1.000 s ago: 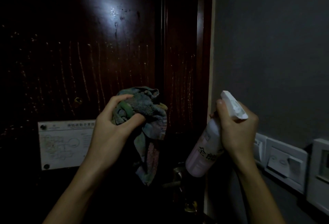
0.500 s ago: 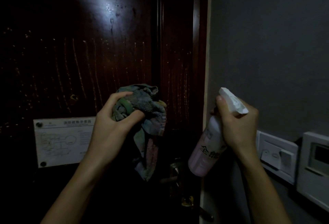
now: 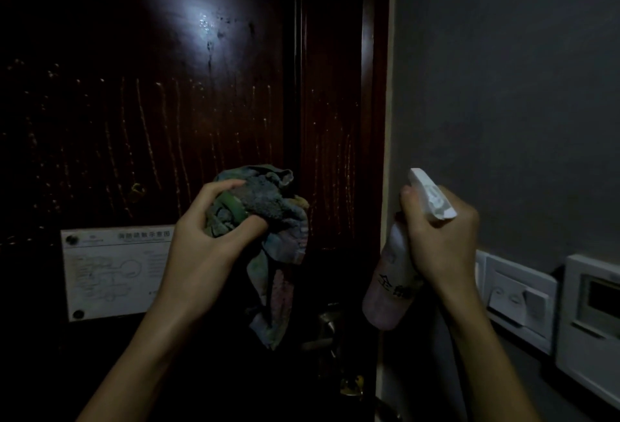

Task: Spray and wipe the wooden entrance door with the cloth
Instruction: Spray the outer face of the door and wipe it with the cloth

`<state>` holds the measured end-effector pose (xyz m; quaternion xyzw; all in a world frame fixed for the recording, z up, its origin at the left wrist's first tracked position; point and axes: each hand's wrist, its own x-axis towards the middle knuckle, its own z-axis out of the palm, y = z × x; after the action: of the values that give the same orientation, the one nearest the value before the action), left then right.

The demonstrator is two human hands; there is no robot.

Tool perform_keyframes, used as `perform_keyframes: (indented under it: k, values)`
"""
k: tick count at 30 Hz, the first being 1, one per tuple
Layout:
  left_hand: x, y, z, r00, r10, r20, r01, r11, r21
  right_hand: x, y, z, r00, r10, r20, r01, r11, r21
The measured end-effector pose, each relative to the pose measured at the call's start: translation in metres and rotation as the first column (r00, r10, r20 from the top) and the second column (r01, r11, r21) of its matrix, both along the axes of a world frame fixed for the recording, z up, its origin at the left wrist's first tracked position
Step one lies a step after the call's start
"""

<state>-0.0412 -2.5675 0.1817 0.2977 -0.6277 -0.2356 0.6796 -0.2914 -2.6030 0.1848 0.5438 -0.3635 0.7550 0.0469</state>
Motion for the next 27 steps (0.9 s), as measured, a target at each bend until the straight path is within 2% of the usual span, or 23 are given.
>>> perform_keyframes:
  k: [15, 17, 27]
  values:
    - [0.001, -0.004, -0.007, 0.999, 0.027, -0.024, -0.026, 0.999, 0.021, -0.007, -0.008, -0.007, 0.998, 0.069, -0.004, -0.069, 0.994, 0.087]
    - [0.001, -0.004, -0.008, 0.999, 0.029, -0.021, -0.029, 0.999, 0.024, -0.005, -0.009, -0.013, 0.997, 0.061, -0.045, -0.055, 0.991, 0.120]
    - [0.003, -0.004, -0.016, 0.999, 0.024, -0.022, -0.023, 0.999, 0.047, -0.005, -0.004, -0.038, 0.998, 0.022, -0.058, -0.013, 0.988, 0.155]
